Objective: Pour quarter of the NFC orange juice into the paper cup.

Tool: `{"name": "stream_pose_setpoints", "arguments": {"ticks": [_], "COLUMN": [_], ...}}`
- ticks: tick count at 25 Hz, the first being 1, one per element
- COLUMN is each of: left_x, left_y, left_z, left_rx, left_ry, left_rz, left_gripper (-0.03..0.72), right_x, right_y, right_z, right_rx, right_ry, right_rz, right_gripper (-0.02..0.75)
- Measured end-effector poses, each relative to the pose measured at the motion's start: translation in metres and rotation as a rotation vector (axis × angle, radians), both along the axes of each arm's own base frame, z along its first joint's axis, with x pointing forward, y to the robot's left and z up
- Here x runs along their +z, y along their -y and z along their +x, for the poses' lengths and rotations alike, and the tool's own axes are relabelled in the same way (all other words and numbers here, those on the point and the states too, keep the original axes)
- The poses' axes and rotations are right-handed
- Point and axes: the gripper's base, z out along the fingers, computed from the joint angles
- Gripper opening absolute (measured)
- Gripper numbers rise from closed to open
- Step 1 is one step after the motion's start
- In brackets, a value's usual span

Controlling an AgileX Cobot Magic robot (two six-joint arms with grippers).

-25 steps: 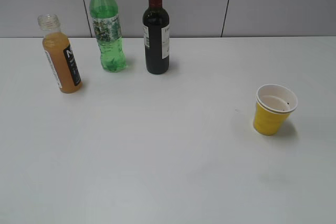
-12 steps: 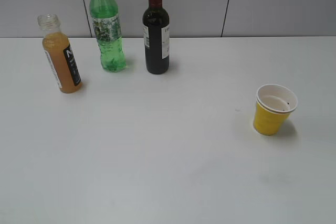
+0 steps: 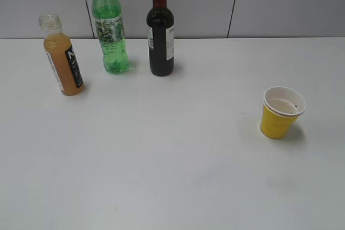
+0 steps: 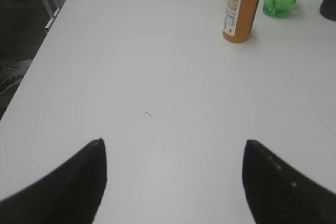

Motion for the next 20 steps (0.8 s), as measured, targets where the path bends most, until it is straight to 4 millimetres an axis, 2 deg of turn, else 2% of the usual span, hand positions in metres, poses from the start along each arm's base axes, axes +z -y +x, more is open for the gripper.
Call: {"name": "stream_pose_setpoints", "arguments": {"ticks": [5,9,14,20], "left_x": [0.0,0.0,0.0,0.0], "left_y": [0.0,0.0,0.0,0.0], "left_z": [0.0,0.0,0.0,0.0], "left_rx": [0.001,0.001,0.001,0.001], "left_ry": [0.0,0.0,0.0,0.0], "left_rz": [0.001,0.001,0.001,0.001], "left_gripper": [0.588,0.588,0.588,0.588], "right_x": [0.0,0.014,0.027,0.014], "right_y": [0.0,-0.001,-0.002,-0.003], "right_z": [0.003,0.015,0.045,0.089], "right_rx": [0.001,-0.005,-0.014,-0.04], "right_ry": [-0.017,0.053,0.147,0.201], "right_rz": [0.001,0.011,0.043,0.081], "right_gripper": [0.59,0.59,0.59,0.59]}}
